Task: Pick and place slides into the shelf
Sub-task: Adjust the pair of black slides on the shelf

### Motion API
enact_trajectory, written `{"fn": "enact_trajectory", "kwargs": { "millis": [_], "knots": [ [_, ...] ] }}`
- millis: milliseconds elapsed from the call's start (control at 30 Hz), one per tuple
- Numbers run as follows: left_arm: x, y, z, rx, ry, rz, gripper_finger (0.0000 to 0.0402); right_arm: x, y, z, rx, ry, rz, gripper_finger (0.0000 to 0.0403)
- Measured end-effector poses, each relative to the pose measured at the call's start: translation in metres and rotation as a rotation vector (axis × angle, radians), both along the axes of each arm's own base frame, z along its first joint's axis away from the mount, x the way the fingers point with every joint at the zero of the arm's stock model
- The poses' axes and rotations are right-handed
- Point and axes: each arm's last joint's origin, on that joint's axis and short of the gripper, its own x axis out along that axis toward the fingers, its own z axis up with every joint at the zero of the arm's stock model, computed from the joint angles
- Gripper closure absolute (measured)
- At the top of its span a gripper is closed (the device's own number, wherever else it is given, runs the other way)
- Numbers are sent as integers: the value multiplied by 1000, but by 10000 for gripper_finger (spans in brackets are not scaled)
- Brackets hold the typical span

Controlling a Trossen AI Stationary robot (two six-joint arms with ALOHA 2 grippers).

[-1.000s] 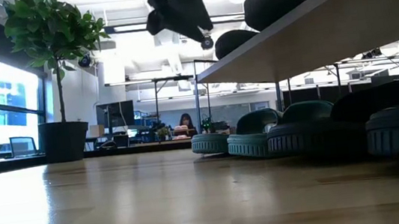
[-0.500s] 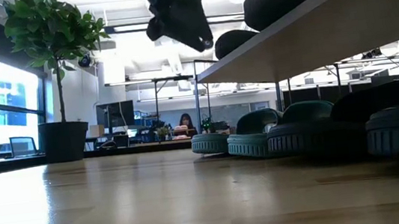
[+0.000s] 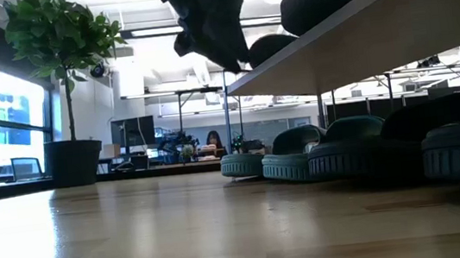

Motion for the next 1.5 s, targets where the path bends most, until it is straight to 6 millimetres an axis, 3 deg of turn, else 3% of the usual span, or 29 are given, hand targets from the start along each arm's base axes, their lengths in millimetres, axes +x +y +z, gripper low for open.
{"fn": "enact_trajectory", "kwargs": {
  "millis": [367,767,1200,1500],
  "knots": [
    [4,-3,-7,0,12,-9,247,2,-1,1,-14,-21,23,403],
    [0,-27,-9,7,66,-51,247,2,-1,1,-21,-36,69,403],
    [-1,-28,-9,-6,69,-49,247,3,0,2,-26,-61,120,403],
    [-1,-42,-9,1,77,-113,247,8,0,0,-29,-62,172,403]
  ]
}}
